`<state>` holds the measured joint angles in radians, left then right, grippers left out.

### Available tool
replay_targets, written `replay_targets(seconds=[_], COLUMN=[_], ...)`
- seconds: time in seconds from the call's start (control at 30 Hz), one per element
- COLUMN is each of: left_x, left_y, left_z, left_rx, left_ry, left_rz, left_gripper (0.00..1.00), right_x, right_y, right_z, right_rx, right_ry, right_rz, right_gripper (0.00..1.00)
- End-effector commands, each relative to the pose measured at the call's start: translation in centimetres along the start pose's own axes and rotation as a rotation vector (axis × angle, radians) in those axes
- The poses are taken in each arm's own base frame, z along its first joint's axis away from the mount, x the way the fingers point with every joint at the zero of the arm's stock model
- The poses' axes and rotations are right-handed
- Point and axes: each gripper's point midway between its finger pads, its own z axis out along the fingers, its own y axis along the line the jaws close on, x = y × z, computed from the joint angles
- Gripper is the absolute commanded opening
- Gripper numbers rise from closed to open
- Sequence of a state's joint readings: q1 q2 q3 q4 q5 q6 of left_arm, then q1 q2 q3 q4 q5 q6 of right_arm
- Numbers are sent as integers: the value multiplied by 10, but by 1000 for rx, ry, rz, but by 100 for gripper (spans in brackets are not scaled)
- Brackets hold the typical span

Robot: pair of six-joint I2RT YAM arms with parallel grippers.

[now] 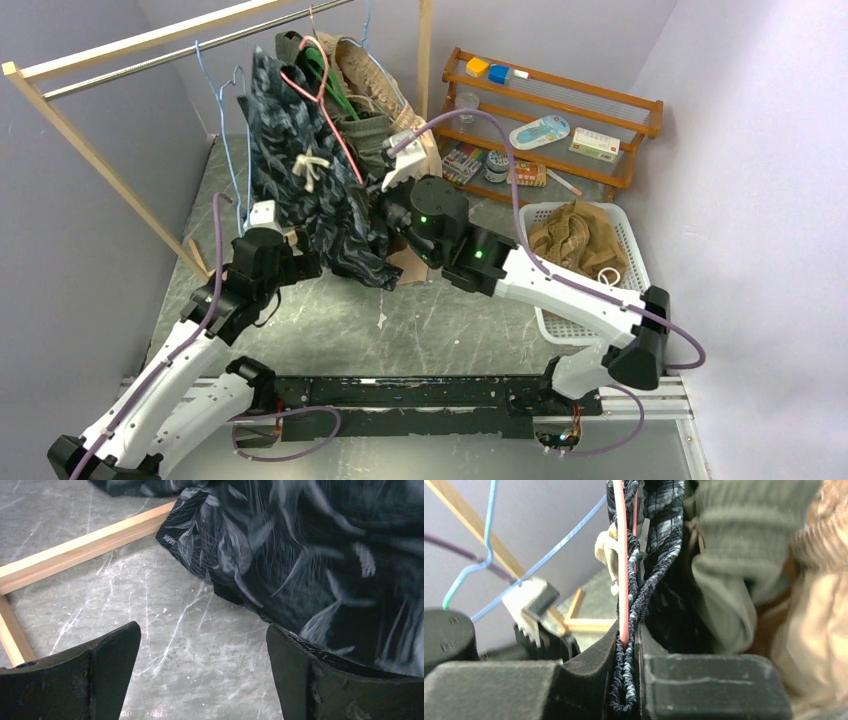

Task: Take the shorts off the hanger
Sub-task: Pick up the hanger from the clothes rod.

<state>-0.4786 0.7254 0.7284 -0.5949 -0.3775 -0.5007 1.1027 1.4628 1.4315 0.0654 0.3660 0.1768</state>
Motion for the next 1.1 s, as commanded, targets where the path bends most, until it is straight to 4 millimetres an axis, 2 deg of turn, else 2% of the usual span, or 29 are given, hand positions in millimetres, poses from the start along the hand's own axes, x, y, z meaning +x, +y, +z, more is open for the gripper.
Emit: replay_targets(seconds=[0.0, 0.13, 0.27, 0.43, 0.53, 0.6, 0.73, 0.9, 1.07], left_x=[-13, -9, 2, 22, 30, 32, 30, 39, 59], left_y=[-18, -47, -76, -89, -88, -82, -66, -41, -26], left_z=[-7, -19, -42, -68, -79, -81, -76, -65, -59], left_rx=[100, 282, 499, 632, 649, 622, 502, 309, 188], left_ry=[-25, 1, 45, 142, 174, 178, 159, 191, 248], left_rz=[2, 31, 53, 4, -46, -102, -228, -383, -546], left_gripper=[100, 100, 99, 98, 98, 98, 98, 98, 96], right_x=[24, 54, 80, 93, 100, 106, 114, 122, 129], right_y=[-8, -16, -26, -29, -27, -34, -43, -35, -16], right_z=[-28, -55, -79, -107, -123, -130, -135, -130, -137], right_rx=[-4, -12, 6, -35, -86, -67, -21, -55, -201], right_ry=[100, 208, 292, 330, 353, 370, 388, 418, 471], right_rz=[31, 37, 53, 68, 56, 55, 56, 55, -2], right_gripper=[0, 0, 0, 0, 0, 0, 0, 0, 0])
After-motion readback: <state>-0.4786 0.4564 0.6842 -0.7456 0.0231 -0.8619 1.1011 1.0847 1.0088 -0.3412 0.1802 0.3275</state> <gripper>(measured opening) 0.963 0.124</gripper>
